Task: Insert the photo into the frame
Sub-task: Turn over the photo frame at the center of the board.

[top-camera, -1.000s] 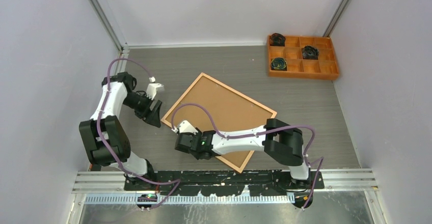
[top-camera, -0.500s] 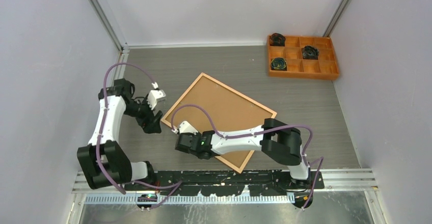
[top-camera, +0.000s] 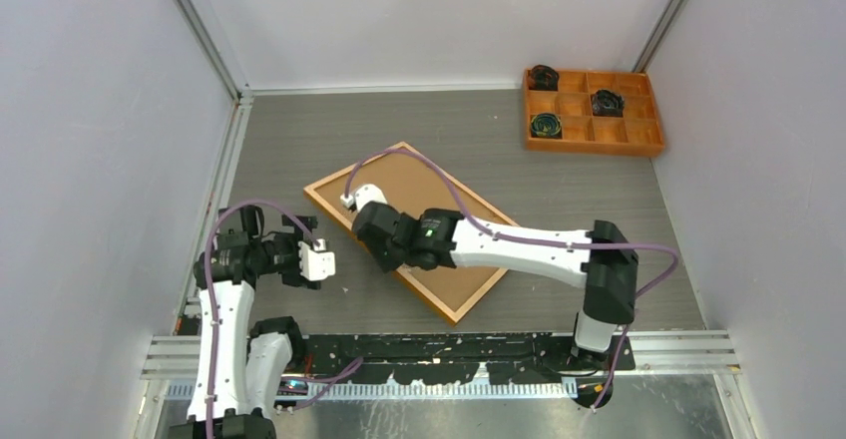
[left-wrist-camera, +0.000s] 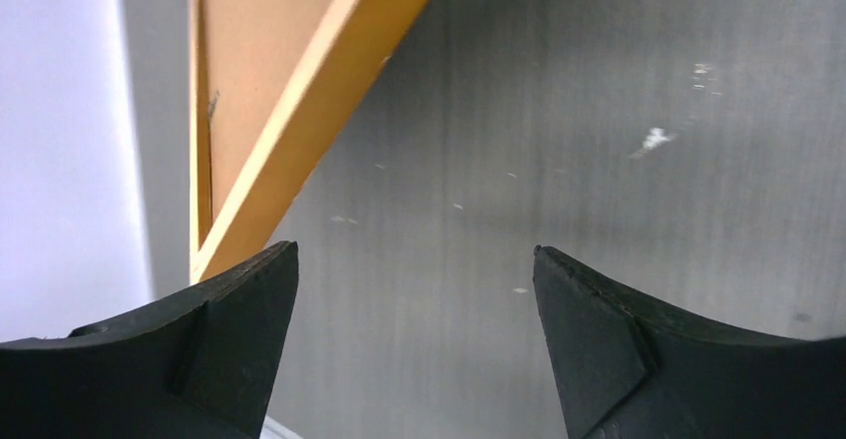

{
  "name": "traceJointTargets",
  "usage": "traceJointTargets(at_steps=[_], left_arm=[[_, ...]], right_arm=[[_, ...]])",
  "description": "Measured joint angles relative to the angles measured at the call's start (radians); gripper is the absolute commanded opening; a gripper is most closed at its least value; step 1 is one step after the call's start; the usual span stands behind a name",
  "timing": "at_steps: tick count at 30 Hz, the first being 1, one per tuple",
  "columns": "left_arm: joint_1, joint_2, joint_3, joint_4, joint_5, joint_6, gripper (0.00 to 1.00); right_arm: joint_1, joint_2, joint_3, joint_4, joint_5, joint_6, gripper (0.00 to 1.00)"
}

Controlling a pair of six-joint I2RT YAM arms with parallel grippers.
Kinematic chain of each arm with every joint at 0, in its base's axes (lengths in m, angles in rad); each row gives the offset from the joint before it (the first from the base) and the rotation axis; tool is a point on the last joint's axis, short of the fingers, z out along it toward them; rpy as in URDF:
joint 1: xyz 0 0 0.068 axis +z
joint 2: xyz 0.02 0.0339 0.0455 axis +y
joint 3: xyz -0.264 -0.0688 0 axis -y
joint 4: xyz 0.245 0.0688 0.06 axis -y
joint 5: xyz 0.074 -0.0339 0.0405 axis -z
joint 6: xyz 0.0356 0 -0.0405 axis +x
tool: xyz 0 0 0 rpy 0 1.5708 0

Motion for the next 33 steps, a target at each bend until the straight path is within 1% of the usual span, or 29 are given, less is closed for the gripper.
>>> traceJointTargets(at_steps=[3,6,11,16,19,22,24,29,32,33], left_arm=[[-0.03,-0.015,-0.021,0.107,0.032,0.032,0.87],[-0.095,-0.013,-0.02,0.208,0.04,0.042,0.83],[-0.2,0.015,-0.012,0.377,0.039,0.005,0.81],[-0.222,0.025,0.006,0.446,0.04,0.003,0.81],[-0.222,0.027,0.006,0.458,0.04,0.021,0.81],[-0.233,0.042,0.006,0.464,0.04,0.045,0.78],[-0.252,0.064,0.006,0.475,0.039,0.056,0.73],[-0.311,0.124,0.023,0.486,0.02,0.091,0.54],[-0.336,0.15,0.057,0.495,0.006,0.105,0.4],[-0.341,0.155,0.068,0.5,0.002,0.106,0.32]], right_arm=[[-0.026,-0.046,0.058,-0.028,-0.034,0.002,0.1],[-0.044,-0.061,0.103,-0.059,-0.063,0.003,0.1],[-0.056,-0.062,0.14,-0.122,-0.107,0.004,0.1],[-0.071,-0.062,0.171,-0.167,-0.135,0.005,0.1],[-0.079,-0.061,0.191,-0.185,-0.152,0.006,0.1],[-0.089,-0.061,0.216,-0.206,-0.168,0.006,0.1],[-0.093,-0.061,0.235,-0.22,-0.181,0.005,0.09],[-0.095,-0.059,0.282,-0.266,-0.224,0.002,0.1],[-0.098,-0.055,0.302,-0.291,-0.248,-0.001,0.1],[-0.099,-0.054,0.307,-0.298,-0.254,-0.001,0.11]])
